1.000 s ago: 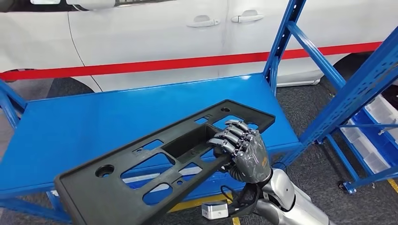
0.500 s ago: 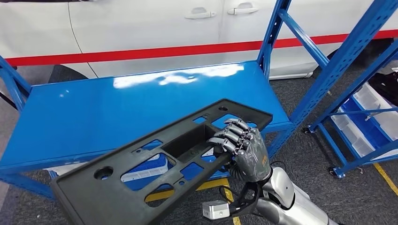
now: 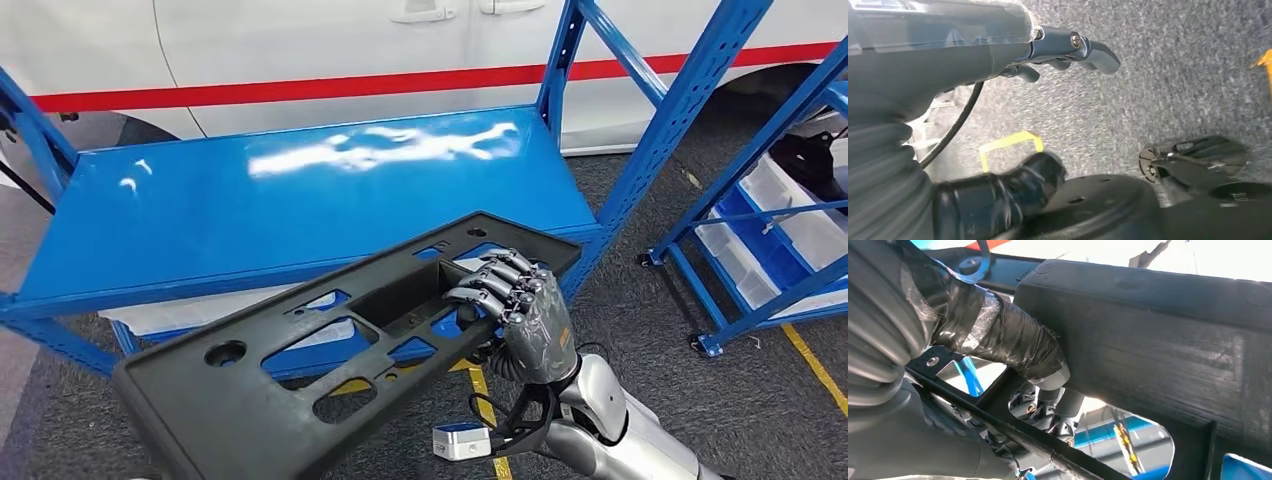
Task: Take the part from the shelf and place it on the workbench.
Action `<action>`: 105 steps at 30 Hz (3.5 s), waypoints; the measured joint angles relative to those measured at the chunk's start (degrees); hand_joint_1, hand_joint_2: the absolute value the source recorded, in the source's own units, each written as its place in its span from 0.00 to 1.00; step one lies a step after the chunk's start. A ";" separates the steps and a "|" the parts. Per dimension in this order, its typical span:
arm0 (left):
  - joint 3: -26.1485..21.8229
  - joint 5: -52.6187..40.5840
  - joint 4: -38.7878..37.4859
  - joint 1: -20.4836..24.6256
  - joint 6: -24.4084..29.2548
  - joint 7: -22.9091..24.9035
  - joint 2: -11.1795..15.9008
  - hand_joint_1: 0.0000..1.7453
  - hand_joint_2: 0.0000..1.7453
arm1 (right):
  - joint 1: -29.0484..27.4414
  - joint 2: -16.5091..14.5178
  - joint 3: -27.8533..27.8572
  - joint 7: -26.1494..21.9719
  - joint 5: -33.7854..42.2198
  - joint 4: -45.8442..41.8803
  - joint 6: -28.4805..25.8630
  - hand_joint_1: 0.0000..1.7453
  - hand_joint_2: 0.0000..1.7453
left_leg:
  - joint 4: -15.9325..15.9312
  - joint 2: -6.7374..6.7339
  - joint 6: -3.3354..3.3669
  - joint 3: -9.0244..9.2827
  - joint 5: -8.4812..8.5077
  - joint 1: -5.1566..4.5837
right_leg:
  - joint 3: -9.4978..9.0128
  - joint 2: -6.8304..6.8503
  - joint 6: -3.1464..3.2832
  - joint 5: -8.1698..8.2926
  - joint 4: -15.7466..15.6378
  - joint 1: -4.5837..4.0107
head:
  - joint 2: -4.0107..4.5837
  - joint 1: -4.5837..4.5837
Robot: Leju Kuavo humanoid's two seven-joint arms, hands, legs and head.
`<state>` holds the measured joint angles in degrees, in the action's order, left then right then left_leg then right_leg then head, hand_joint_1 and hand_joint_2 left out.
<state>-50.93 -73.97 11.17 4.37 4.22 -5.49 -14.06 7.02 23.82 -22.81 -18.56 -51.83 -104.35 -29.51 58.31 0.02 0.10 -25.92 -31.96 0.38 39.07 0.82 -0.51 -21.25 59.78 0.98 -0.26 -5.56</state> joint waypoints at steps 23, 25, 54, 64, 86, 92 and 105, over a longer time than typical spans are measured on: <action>-0.08 0.79 -0.04 -0.21 0.03 0.24 -0.17 0.00 1.00 | 2.53 -0.02 -0.13 0.15 2.24 1.20 3.29 1.00 1.00 | 12.66 -0.57 -0.09 -12.76 -3.31 -0.57 | -5.16 -0.62 2.13 -4.21 -1.24 -0.42 | 0.02 0.02; -0.10 0.79 -0.04 -0.21 0.07 0.27 -0.17 0.00 1.00 | 2.53 -0.02 -0.16 0.25 2.64 1.30 3.90 1.00 1.00 | 15.56 -0.38 0.22 -11.76 -2.81 -0.57 | -3.04 -1.88 1.97 -2.59 -1.06 -0.46 | 0.01 0.03; -0.43 -0.06 -0.08 -0.27 0.37 0.52 0.38 0.00 1.00 | 12.59 -6.47 -9.12 10.13 -1.12 6.12 7.65 1.00 1.00 | 12.52 -0.50 -0.40 -13.17 -2.21 -0.31 | -6.36 -0.40 2.41 -4.85 -1.84 -0.41 | 0.00 -0.31; 0.14 -0.63 -0.10 -0.61 0.92 0.51 0.25 0.00 1.00 | 11.68 -4.85 -9.78 10.26 0.54 6.02 6.25 1.00 1.00 | -0.03 2.83 0.41 -2.52 1.80 0.37 | 0.06 -5.80 -0.09 -0.05 0.02 -0.25 | 0.01 -0.34; 0.59 -1.13 -0.13 -0.38 0.81 0.37 -0.13 0.00 1.00 | 4.41 2.83 0.68 7.67 -0.45 0.11 6.09 1.00 1.00 | 14.01 -0.48 -0.10 -12.32 -2.63 -0.50 | -5.37 -1.30 2.99 -3.93 -2.54 -1.31 | 0.00 -0.33; 0.56 -0.41 -0.13 -0.31 -1.51 -0.90 -0.10 0.00 1.00 | 4.60 3.69 2.76 7.70 -0.37 0.28 6.63 1.00 1.00 | 1.99 3.29 0.49 -2.22 1.34 -0.09 | -0.13 -4.49 1.52 -1.29 0.00 -1.15 | 0.00 -0.33; 0.44 0.01 -0.17 -0.56 -2.74 0.71 -0.01 0.00 1.00 | 4.24 4.86 4.20 7.64 0.24 1.43 6.91 1.00 1.00 | -0.77 -4.17 2.33 -3.77 2.75 -0.31 | -1.83 0.64 -1.70 -6.41 6.06 0.55 | 0.00 -0.53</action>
<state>-50.49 -73.96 11.00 3.80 1.48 -4.78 -14.07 11.26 28.68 -18.61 -10.92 -51.59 -102.92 -22.61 57.54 -4.14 2.43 -29.68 -29.21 0.08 37.24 1.46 -2.21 -27.66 65.84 1.54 -0.26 -6.09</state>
